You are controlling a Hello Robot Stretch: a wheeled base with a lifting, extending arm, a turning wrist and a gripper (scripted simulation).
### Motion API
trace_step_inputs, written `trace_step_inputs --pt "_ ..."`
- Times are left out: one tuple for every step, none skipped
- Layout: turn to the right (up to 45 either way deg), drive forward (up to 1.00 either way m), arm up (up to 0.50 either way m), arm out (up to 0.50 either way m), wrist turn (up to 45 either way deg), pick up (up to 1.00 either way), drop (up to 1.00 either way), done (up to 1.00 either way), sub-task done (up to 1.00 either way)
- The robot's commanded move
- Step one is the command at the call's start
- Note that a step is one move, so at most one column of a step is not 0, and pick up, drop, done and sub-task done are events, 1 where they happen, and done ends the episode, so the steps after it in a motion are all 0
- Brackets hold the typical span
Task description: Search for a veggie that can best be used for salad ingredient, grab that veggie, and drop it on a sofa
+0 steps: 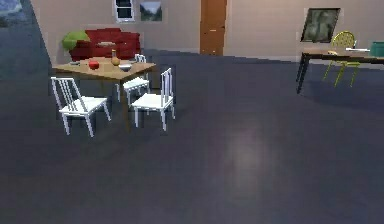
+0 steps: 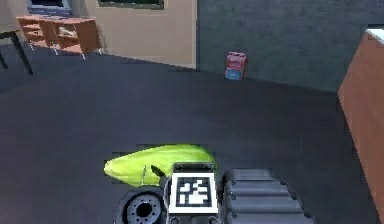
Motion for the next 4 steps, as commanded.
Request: trace_step_inputs --pt "3.0 0.00 0.00 0.00 0.0 0.00 0.00 0.00 0.00" --pt "0.0 1.00 0.00 0.00 0.0 0.00 0.00 0.00 0.00" --pt "0.0 1.00 0.00 0.00 0.0 0.00 0.00 0.00 0.00" --pt "0.0 0.45 0.00 0.00 0.0 0.00 0.00 0.00 0.00"
